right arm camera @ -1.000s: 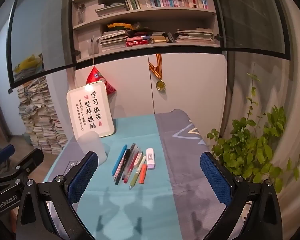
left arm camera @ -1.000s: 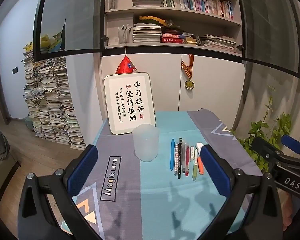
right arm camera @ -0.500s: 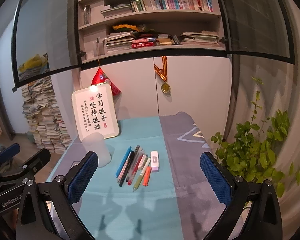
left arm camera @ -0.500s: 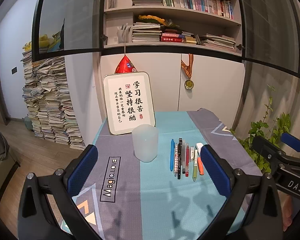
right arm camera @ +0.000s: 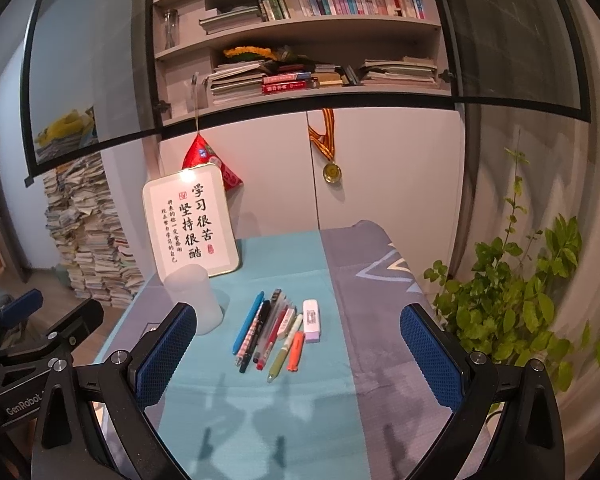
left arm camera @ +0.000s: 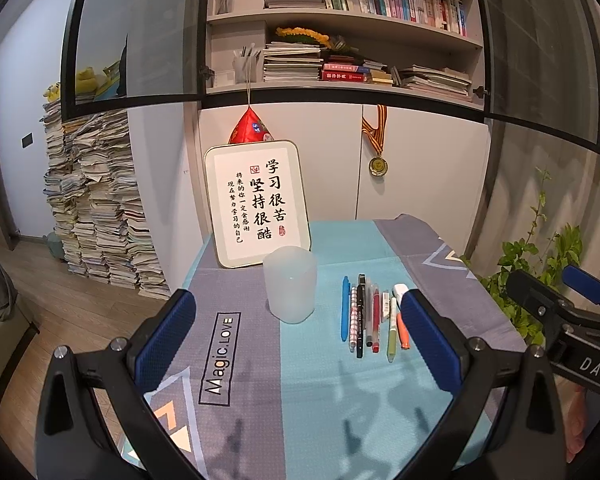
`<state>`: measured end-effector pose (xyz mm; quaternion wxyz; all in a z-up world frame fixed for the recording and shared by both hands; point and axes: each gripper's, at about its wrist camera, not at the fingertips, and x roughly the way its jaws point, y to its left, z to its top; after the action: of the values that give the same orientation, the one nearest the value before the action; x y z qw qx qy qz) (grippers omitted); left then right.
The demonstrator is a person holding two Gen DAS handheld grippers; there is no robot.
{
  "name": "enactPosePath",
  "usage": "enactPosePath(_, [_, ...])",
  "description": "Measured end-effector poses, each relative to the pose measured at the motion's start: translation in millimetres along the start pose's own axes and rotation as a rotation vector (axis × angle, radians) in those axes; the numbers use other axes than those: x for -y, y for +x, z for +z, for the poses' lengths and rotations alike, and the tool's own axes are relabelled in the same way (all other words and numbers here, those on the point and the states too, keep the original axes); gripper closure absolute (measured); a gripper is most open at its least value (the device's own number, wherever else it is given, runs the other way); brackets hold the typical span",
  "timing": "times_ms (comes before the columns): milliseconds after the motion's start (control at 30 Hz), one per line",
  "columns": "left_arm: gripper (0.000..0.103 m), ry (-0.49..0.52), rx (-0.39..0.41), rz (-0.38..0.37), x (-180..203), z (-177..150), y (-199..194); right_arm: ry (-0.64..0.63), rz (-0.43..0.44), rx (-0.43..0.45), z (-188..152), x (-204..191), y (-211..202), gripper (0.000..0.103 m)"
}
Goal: Organize stationery
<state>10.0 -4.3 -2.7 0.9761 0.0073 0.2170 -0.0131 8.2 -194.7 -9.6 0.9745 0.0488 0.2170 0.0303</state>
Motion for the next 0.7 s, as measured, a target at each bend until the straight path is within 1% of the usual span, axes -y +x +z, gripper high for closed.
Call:
enactPosePath(133, [0.001,0.004,-0.004,0.004,0,-2,3,0.004,0.04,0.021,-3,-2,-2,0.003])
enactPosePath(233, [0.001,0.0,-0.011,-0.016,-2,-4,5,-0.009,0.045,0.03,-4,-5,-3,0.008])
enactPosePath(333, [0.001,0.002,-0.009,-0.028,-2,-5,5,-0.014,0.047,0.022,-3,-6,-1,0.016])
enactPosePath(400, [0.001,0.007,-0.008,-0.029,-1,-5,5,-0.012,0.051,0.011,-4,-6,1,0.024])
enactPosePath(600, [0.001,0.004,-0.016,-0.03,-3,-8,9,0.014,0.07,-0.023,-5,-2,8,0.044])
enactPosePath(700, [0.001,-0.001,-0.019,-0.031,-4,-10,10,0.043,0.073,-0.038,-5,3,11,0.044])
